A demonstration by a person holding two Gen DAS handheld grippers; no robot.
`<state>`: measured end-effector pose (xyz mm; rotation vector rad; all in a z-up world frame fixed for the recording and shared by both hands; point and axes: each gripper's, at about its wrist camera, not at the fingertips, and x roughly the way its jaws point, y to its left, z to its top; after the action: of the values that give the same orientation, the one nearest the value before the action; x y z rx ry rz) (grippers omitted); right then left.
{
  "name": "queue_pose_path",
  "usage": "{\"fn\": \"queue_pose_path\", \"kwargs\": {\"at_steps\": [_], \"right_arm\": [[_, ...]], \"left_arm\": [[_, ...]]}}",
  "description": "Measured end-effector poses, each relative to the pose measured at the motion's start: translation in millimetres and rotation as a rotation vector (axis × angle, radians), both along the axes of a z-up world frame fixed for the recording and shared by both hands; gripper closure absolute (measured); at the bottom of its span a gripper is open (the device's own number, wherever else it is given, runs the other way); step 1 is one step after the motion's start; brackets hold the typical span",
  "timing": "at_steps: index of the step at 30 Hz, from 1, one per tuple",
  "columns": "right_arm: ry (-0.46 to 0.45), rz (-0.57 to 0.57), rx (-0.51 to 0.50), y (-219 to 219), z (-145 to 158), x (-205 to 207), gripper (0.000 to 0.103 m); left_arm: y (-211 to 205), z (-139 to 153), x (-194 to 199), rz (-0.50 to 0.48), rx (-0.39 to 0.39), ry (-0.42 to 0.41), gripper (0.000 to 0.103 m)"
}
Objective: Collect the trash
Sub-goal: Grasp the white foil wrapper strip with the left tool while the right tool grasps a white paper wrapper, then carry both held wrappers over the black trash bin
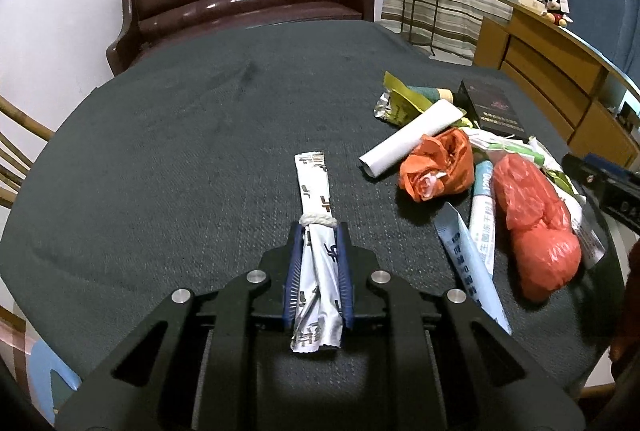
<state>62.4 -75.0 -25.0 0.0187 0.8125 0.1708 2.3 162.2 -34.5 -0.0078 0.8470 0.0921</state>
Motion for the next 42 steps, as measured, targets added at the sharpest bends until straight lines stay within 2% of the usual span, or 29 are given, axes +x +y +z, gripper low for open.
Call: {"fn": "queue_pose_path", "kwargs": {"at_steps": [4,10,17,22,27,32,42], "right_arm": [[0.045,0.023,0.010,4,-7,7,0.056],[0.069,0.052,0.022,6,-8,7,0.078],[0.016,0.049,0.001,7,-4,-4,0.079],[-0.036,0.008,-0.002,-8,6,-12,0.079],[-0.072,-0.072,-0.001,-42,14,-14,0.079],[-0.090,-0.154,-0.008,-77,16,-12,0.079],[-0.116,-0.270,-0.010,-129,16,-5,0.079]], "left_arm": [[2,0,6,-0.007,-0.009,0.004,0.086],[2,-1,6,-0.014,-0.017,-0.005,0.086],[-7,3,2,-0.025,-0.022,-0.025,0.086],[-25,21,0,-0.054,-0.027,-0.081,0.086],[-57,36,4,-0.126,-0.036,-0.122,0.086],[-107,45,14,-0.225,-0.039,-0.153,0.086],[-197,43,37,-0.364,-0.031,-0.166,0.086]]}}
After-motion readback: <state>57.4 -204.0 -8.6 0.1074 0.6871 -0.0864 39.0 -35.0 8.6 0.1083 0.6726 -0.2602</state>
